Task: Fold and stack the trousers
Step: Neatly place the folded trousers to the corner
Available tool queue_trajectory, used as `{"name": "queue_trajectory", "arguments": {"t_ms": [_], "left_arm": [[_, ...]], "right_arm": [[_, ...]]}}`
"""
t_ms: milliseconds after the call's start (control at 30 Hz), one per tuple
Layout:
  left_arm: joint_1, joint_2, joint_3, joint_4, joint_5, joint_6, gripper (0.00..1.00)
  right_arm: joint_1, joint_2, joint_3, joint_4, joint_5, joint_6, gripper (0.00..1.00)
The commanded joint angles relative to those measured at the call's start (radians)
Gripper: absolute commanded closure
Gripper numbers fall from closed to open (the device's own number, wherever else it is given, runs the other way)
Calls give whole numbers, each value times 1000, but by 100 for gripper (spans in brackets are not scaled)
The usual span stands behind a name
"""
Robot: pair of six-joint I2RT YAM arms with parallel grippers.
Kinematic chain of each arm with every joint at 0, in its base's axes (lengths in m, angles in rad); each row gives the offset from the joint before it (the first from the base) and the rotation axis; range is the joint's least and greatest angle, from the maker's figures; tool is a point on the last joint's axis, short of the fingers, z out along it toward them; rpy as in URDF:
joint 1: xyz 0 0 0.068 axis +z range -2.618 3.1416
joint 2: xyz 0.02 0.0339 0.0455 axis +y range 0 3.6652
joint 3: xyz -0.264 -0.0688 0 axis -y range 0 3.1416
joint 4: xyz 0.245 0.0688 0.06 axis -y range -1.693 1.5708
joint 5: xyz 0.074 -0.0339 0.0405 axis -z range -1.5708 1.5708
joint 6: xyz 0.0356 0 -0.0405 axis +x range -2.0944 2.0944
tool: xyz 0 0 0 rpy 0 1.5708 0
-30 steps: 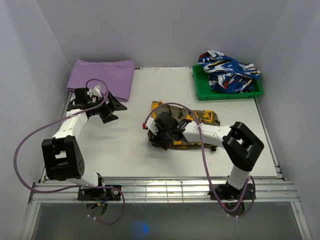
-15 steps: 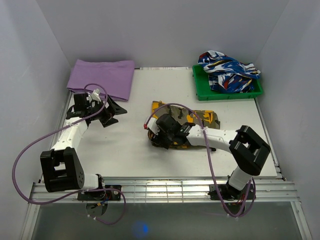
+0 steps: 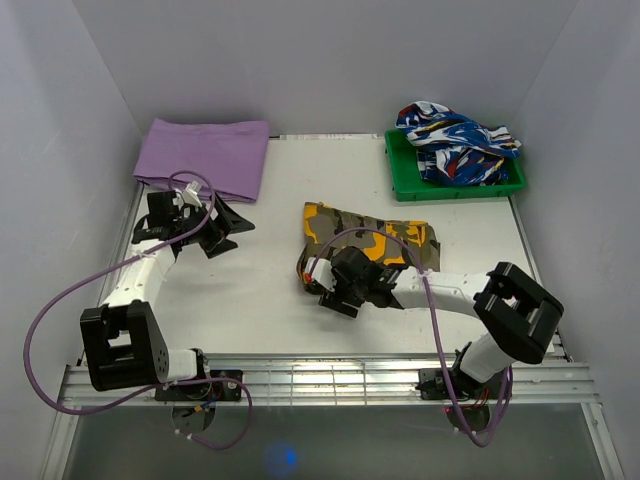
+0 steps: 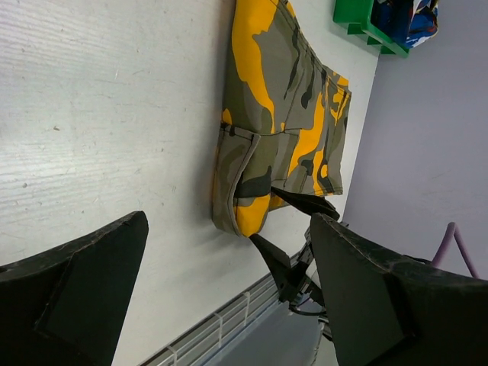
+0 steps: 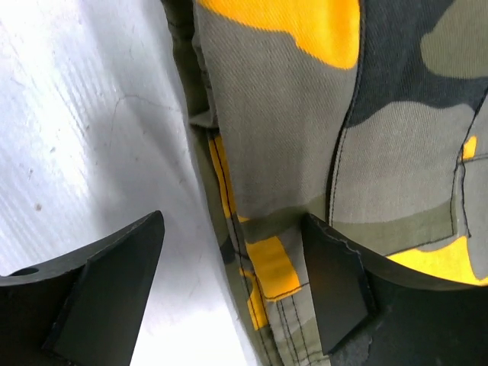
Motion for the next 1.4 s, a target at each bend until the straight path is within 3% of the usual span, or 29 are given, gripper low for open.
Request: {"name": "queue_trajectory", "arguments": {"t_ms": [0,133,233,267,333,600,867,1167,1367], "left_arm": [[-5,-75,-28,24,14,-12,2],[-7,-98,-69,26,6,-24,2],[-18,-109,-106,39,2,-50,2],[-27,-111,-115,47,-6,-58,2],[-70,-109,-129,75,-32,-83,2],[-290,-37,-132,194,-190,-188,2],[-436,95,-132,329,-219,-311,2],[-499,170,-152,382,-213,-392,2],[-502,144,-143,297,-270,-345,2]], "right_arm": [[1,44,-32,75,-31,-30,23],[-9,95,-16,115,-16,-18,38],[-25,133,6,115,-30,-14,60],[-32,142,21,115,-36,-15,78],[-39,164,40,115,-66,-9,92],[-109,106,138,81,-281,92,92],[-183,118,224,46,-421,187,92],[-215,110,239,42,-458,253,92],[-250,115,248,41,-471,269,92]]}}
